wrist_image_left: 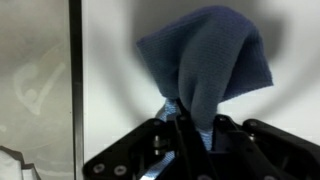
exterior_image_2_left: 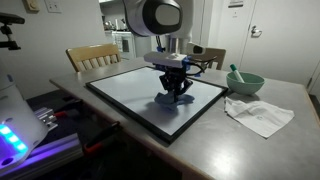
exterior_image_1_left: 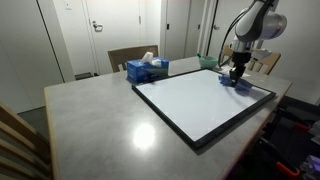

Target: Wipe the whiteboard with the blue towel

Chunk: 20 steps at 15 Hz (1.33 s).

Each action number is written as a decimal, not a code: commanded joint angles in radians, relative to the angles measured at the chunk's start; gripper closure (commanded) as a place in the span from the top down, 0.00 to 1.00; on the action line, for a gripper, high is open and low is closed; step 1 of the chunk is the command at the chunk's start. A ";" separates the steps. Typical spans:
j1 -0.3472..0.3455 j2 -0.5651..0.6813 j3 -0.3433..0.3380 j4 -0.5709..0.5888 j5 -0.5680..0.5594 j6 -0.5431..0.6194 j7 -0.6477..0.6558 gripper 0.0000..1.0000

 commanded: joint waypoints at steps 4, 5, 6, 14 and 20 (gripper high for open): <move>0.023 -0.005 -0.002 -0.006 0.011 0.000 0.004 0.16; 0.027 -0.005 -0.006 -0.007 0.011 0.003 0.014 0.16; 0.030 -0.005 -0.008 -0.008 0.010 0.004 0.019 0.16; 0.099 0.014 0.026 0.033 0.010 -0.045 0.057 0.04; 0.133 0.013 0.119 0.038 0.066 -0.087 0.016 0.04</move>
